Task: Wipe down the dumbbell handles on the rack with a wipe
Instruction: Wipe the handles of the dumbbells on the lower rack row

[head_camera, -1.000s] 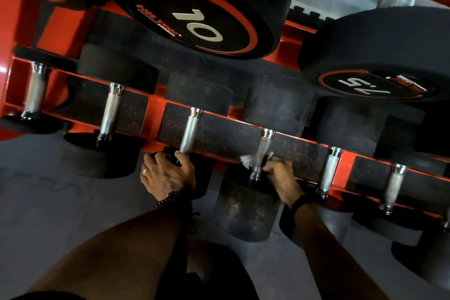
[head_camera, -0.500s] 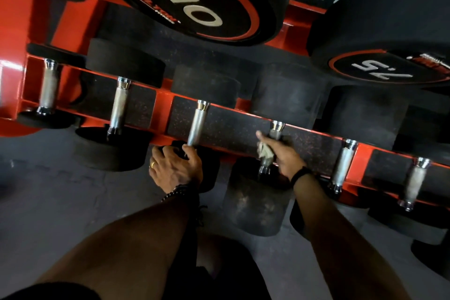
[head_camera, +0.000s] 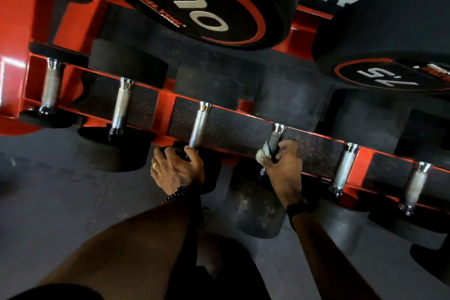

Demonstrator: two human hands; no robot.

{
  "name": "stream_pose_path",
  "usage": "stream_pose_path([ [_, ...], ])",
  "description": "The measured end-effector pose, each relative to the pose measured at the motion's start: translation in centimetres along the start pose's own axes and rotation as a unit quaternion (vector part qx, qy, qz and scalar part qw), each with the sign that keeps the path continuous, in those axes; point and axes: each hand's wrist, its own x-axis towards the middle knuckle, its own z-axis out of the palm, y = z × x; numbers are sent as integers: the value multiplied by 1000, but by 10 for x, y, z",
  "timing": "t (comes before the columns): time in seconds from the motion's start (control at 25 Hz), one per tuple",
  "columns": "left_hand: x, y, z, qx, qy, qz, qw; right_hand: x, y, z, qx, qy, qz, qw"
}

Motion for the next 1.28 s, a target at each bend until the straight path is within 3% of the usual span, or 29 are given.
stream_pose_path([
  [0.16,1,-1,0,4,0,-3,1000,-4,-5,1,-131,-18,-97,986],
  [0.32,1,-1,1,7,-9,-7,1000,36,-15,-1,-60,68,-99,991],
  [0.44,2,-2,2,8,-8,-7,1000,7,0,1,-90,37,-122,988],
  [0.56,2,-4,3,13,-9,-8,1000,-14,-2,-7,-78,-8,-99,992],
  [0.76,2,-3,3,16,-15,-13,1000,32,-20,-2,-37,138,-95,985],
  [0.96,2,-3,2,16,-14,-12,1000,-30,-4,-6,-62,98,-5,993],
  [1.16,1,0,0,19,-20,-13,1000,34,-19,-3,28,201,14,979],
  [1.28,1,-1,0,16,-14,-11,1000,13,-13,-1,6,172,36,984],
])
